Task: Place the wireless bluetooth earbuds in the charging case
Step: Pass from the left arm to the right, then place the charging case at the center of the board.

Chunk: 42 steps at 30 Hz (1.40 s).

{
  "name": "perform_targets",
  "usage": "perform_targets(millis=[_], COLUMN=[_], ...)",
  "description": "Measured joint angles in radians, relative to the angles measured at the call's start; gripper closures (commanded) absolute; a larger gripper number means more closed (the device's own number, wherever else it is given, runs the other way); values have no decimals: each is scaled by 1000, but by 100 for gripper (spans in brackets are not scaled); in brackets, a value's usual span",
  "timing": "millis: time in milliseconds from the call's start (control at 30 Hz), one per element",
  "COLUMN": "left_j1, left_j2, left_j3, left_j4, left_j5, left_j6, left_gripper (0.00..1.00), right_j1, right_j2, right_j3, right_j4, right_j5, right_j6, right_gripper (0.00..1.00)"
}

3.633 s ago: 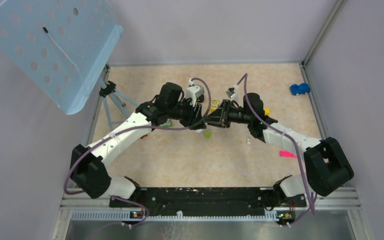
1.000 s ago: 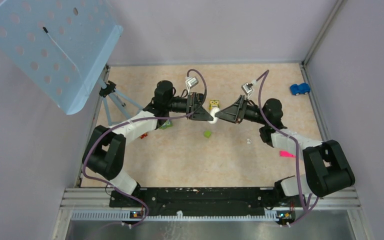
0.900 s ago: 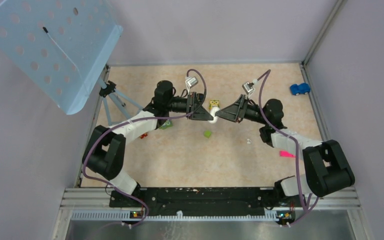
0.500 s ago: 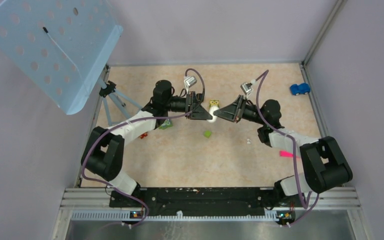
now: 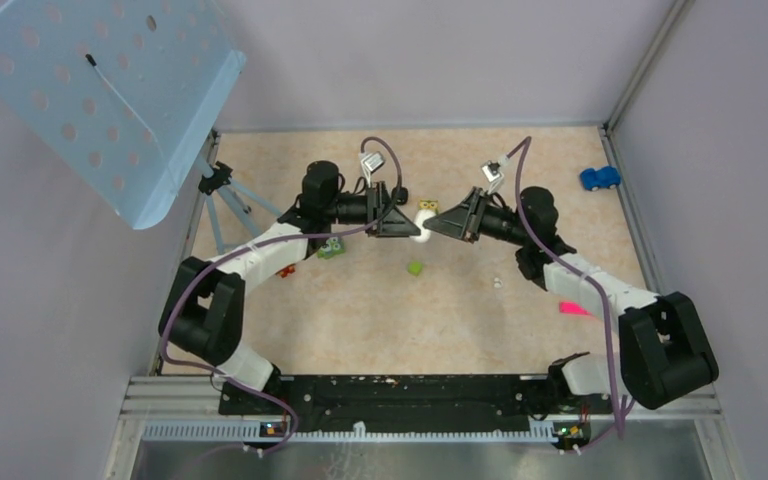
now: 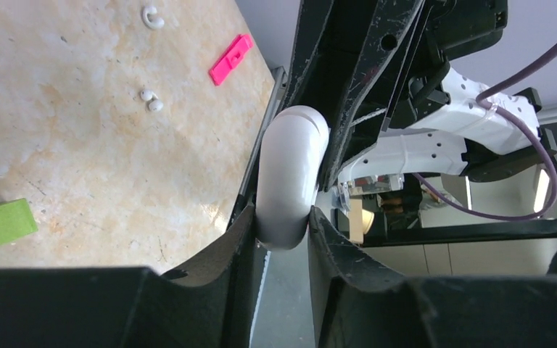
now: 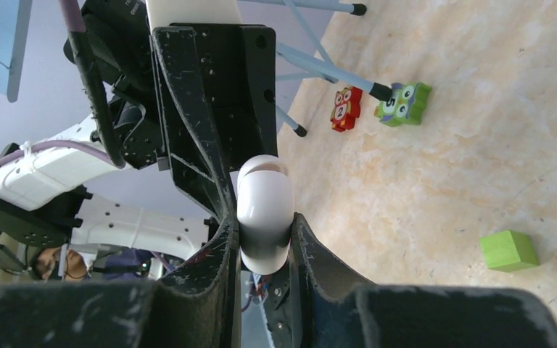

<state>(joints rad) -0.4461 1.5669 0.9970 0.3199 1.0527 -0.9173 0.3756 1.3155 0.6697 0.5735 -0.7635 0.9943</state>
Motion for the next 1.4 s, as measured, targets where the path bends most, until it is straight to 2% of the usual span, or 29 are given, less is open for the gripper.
perform_targets(millis=[67,200,367,567,767,967,1033,1200,1300,1400], left_j1=[13,50,55,55,55,19,-23,-166,-217,-249], left_j2=[-9,-32,-67,-73,-89,-133,-159,-282,-357,-377], left_j3=[-14,-21,-21,-16,18,18,0,-143,-218,-222], left_j4=[28,61,73,-2,-201,-328,-333,-264,-214,-181], left_j5=[0,0,-2,-27,-135,-249,-303,-425,-484,-559], left_j6=[-14,-35,-30,37,211,423,506,716,832,934], left_gripper=[54,52,39,37,24,21,20,9,9,12], right_j1=[3,2,2,2,-7,-39,-43,-47,-48,-50], right_j2=[-7,-9,-9,-9,19,153,180,217,217,217], right_j3=[8,4,4,5,40,93,91,90,91,90], right_j4=[-23,-118,-182,-224,-375,-477,-469,-373,-337,-308], right_j5=[8,35,50,65,109,48,6,-117,-164,-193], right_j6=[-24,-64,-95,-113,-112,0,57,194,238,278], right_gripper=[100,100,100,100,100,100,100,100,100,100])
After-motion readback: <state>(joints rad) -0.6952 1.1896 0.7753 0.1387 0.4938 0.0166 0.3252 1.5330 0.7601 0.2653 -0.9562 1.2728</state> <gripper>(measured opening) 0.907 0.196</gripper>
